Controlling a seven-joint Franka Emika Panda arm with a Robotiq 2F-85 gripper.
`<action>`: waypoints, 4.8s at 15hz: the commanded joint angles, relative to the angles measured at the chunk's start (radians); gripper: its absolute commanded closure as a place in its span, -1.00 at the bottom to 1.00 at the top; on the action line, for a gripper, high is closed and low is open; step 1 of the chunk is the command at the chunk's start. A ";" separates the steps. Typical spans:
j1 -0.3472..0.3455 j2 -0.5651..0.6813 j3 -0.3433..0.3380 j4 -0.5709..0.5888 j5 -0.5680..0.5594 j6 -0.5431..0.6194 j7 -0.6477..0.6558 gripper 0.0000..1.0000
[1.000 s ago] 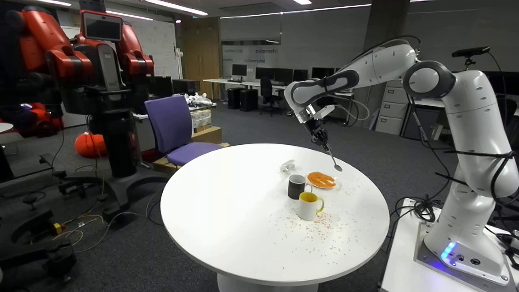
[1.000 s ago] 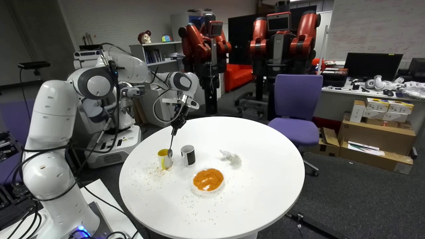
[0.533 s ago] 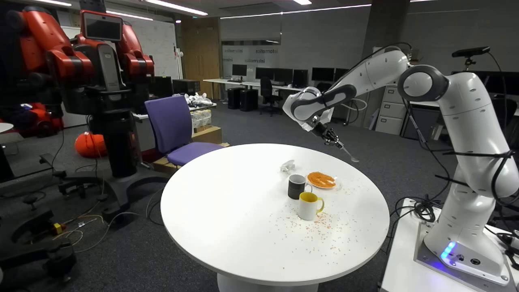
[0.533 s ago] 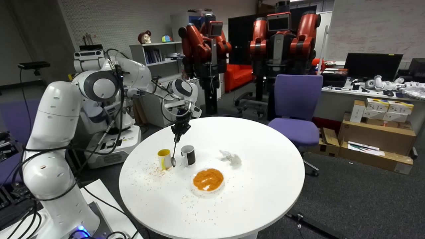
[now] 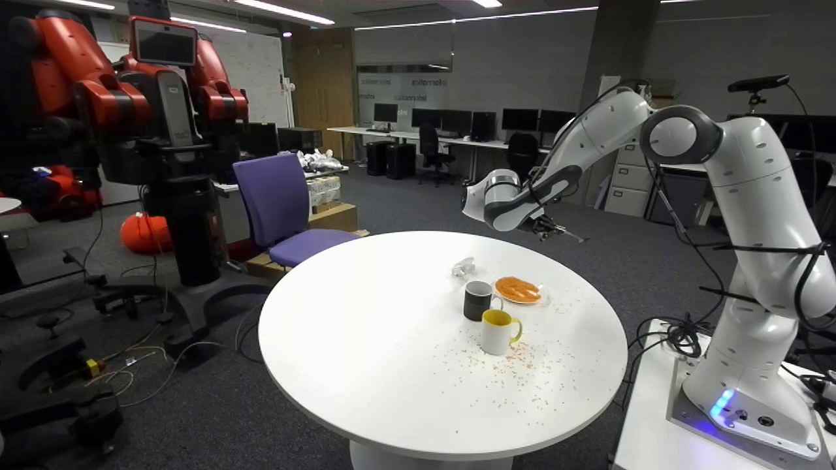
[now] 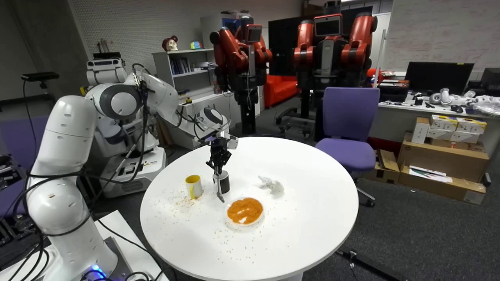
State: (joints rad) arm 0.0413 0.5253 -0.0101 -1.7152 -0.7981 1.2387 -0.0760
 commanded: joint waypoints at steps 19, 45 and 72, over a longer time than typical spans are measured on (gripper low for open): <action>-0.061 -0.437 -0.010 -0.610 -0.066 0.884 0.215 0.99; 0.011 -0.019 0.010 -0.207 0.159 0.763 0.105 0.99; 0.057 0.122 -0.035 -0.002 0.200 0.676 0.230 0.99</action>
State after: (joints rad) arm 0.0702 0.6265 -0.0224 -1.7603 -0.6132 1.9548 0.1285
